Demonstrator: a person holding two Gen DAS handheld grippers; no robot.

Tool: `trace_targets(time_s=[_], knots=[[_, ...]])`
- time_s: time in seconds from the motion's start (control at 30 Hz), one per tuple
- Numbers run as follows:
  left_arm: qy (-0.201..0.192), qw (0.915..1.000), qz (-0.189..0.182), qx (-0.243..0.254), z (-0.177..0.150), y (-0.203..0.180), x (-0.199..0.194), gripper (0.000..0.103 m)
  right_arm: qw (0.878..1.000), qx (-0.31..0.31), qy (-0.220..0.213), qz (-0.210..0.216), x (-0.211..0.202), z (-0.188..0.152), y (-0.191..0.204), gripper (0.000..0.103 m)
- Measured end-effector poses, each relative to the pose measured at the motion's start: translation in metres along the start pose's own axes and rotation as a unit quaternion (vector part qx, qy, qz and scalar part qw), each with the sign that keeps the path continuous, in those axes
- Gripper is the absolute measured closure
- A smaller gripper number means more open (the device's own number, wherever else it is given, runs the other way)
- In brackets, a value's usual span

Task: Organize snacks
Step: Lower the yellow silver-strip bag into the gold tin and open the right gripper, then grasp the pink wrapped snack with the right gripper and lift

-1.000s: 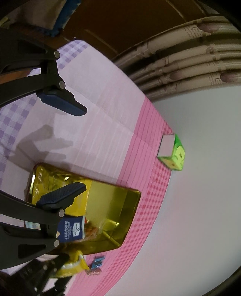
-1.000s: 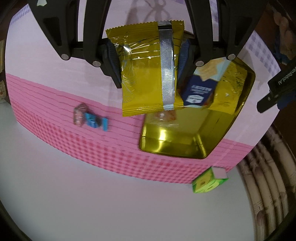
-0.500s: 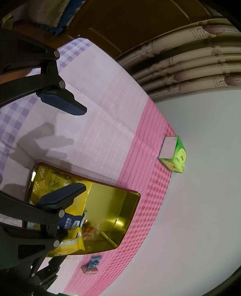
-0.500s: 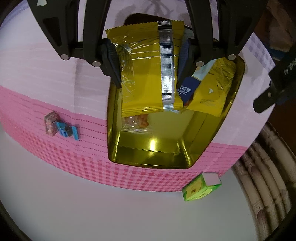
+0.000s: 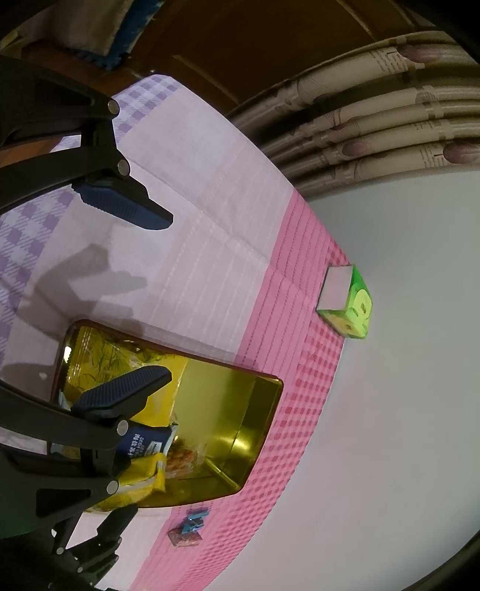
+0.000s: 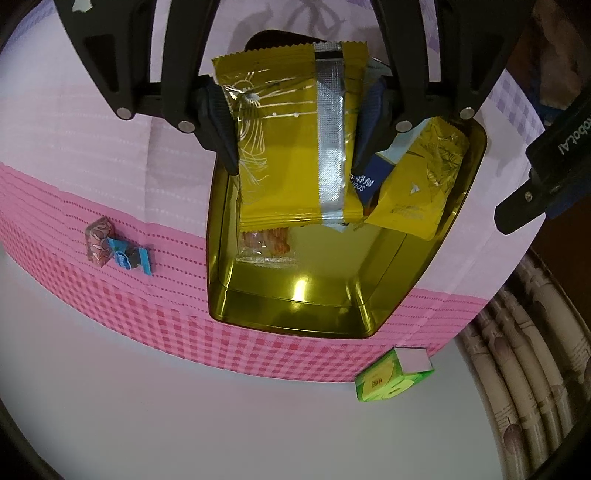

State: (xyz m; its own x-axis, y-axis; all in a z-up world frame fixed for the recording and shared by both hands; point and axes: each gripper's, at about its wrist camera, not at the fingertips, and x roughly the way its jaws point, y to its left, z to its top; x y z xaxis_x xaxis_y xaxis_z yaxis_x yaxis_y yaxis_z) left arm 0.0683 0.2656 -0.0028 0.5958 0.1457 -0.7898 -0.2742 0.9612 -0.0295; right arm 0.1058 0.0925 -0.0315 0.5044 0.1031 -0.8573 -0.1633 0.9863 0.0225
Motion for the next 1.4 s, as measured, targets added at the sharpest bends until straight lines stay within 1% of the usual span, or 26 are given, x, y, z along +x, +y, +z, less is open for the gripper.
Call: trace_targets(time_s=[0.13, 0.43, 0.53, 0.7, 0.77, 0.97, 1.03, 1.1, 1.17, 1.23, 1.27, 1.33, 1.4], knots=[[-0.002, 1.0000, -0.001, 0.007, 0.000, -0.003, -0.001, 0.026, 1.000, -0.008, -0.006, -0.001, -0.005, -0.001, 0.001, 0.038], [-0.004, 0.9996, -0.006, 0.028, -0.002, -0.013, -0.004, 0.026, 1.000, -0.025, -0.018, -0.004, -0.014, -0.001, 0.003, 0.036], [-0.007, 0.9994, -0.004, 0.033, -0.003, -0.015, -0.005, 0.026, 1.000, -0.022, -0.020, 0.001, -0.017, 0.000, -0.001, 0.036], [-0.001, 0.9994, -0.007, 0.033, -0.004, -0.014, -0.003, 0.026, 0.999, -0.023, -0.035, 0.008, -0.026, 0.001, -0.009, 0.036], [0.001, 0.9996, -0.009, 0.028, -0.004, -0.013, -0.002, 0.026, 0.999, -0.028, -0.045, 0.003, -0.029, 0.001, -0.016, 0.036], [0.000, 0.9994, -0.006, 0.034, -0.004, -0.014, -0.002, 0.025, 0.997, -0.015, -0.069, -0.003, -0.033, 0.003, -0.051, 0.036], [0.000, 0.9993, -0.006, 0.036, -0.005, -0.016, -0.001, 0.025, 0.997, -0.007, -0.078, -0.019, -0.032, 0.005, -0.069, 0.036], [0.000, 0.9991, -0.005, 0.042, -0.006, -0.018, -0.001, 0.025, 0.996, 0.005, -0.079, -0.031, -0.027, 0.007, -0.091, 0.037], [0.000, 0.9989, -0.003, 0.047, -0.007, -0.020, -0.001, 0.025, 0.995, 0.023, -0.079, -0.051, -0.021, 0.009, -0.115, 0.039], [0.001, 0.9988, -0.003, 0.050, -0.007, -0.022, -0.001, 0.025, 0.994, 0.041, -0.075, -0.066, -0.014, 0.012, -0.139, 0.045], [0.002, 0.9987, -0.004, 0.051, -0.008, -0.024, -0.001, 0.025, 0.993, 0.049, -0.073, -0.072, -0.010, 0.013, -0.150, 0.046], [0.003, 0.9986, -0.002, 0.053, -0.008, -0.025, 0.000, 0.025, 0.992, 0.062, -0.069, -0.085, -0.002, 0.016, -0.169, 0.053], [0.004, 0.9985, -0.002, 0.055, -0.008, -0.026, 0.001, 0.025, 0.991, 0.068, -0.066, -0.091, 0.006, 0.019, -0.182, 0.057]])
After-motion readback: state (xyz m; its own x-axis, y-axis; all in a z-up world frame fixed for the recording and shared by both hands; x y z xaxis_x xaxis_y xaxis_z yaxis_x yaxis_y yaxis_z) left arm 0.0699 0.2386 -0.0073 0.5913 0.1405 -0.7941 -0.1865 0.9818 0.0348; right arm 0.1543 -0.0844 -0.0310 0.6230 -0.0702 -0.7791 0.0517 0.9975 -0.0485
